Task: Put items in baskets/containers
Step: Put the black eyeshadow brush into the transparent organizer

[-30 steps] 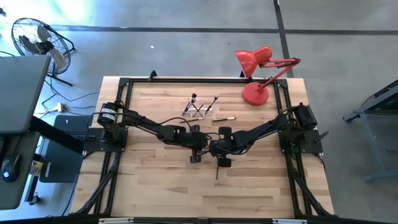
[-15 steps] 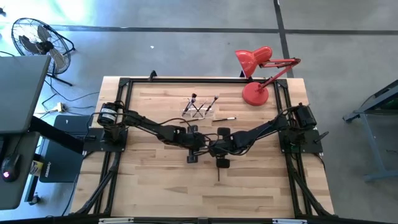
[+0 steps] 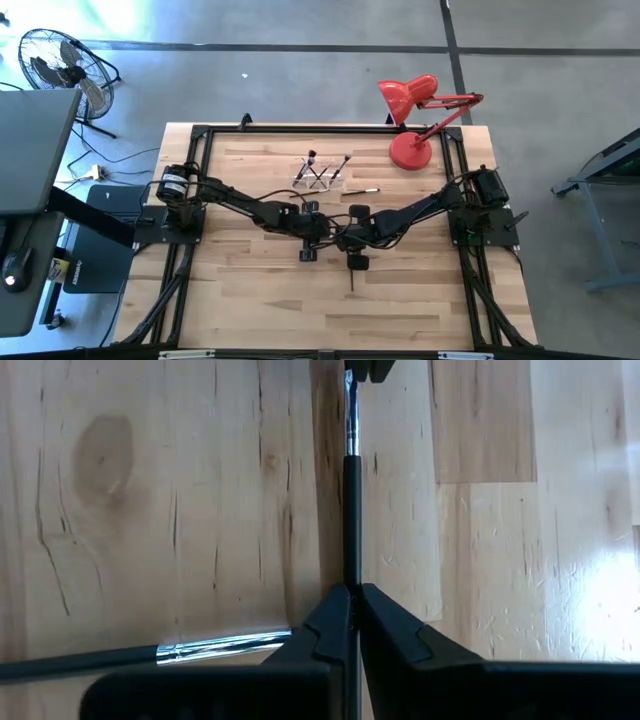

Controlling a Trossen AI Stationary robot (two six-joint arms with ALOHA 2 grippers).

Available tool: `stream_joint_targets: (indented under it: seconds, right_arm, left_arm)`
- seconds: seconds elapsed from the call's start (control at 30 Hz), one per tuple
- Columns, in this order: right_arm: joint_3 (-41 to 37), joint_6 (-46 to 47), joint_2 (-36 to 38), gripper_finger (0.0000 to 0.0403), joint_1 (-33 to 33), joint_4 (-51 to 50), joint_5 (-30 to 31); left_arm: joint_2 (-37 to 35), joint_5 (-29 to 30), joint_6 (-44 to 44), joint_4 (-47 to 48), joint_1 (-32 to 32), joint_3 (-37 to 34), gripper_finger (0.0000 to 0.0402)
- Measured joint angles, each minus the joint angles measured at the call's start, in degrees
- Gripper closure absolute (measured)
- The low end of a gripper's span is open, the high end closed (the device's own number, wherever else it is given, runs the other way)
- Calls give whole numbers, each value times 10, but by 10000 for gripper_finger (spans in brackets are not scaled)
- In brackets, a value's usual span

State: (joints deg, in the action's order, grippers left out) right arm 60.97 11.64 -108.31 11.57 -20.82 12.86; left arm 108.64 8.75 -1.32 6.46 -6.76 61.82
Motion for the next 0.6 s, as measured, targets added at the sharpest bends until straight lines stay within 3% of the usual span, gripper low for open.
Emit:
stream_joint_targets:
  seconds: [0.6]
  right_arm:
    - [0, 2, 0, 392, -3, 6, 0]
  left_arm:
    - [0, -4, -11, 1, 0, 0, 392]
